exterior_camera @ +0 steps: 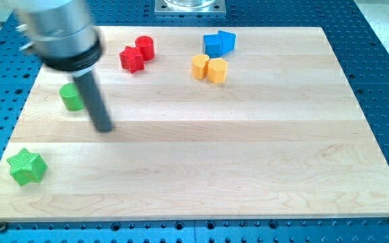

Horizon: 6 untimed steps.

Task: Push the green circle into the green star

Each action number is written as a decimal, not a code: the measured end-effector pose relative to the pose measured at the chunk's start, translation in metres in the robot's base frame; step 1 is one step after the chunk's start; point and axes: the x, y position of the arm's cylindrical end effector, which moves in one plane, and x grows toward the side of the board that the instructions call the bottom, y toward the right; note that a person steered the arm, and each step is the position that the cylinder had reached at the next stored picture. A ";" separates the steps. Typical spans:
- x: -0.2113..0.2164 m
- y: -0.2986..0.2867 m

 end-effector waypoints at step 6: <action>0.021 -0.111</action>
